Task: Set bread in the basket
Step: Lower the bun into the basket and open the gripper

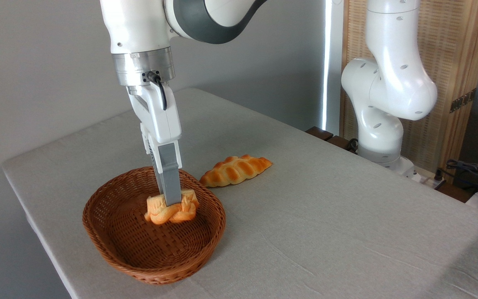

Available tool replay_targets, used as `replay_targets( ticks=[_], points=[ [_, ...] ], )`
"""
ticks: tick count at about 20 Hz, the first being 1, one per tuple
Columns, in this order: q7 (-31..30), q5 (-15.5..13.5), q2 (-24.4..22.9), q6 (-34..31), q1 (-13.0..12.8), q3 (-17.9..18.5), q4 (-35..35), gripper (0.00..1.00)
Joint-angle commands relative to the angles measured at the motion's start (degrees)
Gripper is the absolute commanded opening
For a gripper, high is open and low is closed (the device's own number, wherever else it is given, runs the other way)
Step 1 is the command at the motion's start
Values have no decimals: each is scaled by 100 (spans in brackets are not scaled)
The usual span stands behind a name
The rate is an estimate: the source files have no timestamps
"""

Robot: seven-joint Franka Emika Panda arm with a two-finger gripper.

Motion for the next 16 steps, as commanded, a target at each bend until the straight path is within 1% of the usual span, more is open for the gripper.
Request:
replay_targets(
  ticks=[1,4,6,8,9,10,11,16],
  points=[
    [97,75,56,107,-11,44,83,75],
    [97,75,56,107,-11,44,83,75],
    [88,67,56,107,-11,44,83,80],
    [88,67,56,107,-11,44,83,81],
    [88,40,56,107,-11,44,92,86],
    [88,32,48,107,-11,44,100,98],
    [88,40,47,107,-11,44,101,100],
    [9,14,-31,63,-11,44,162,100]
  ],
)
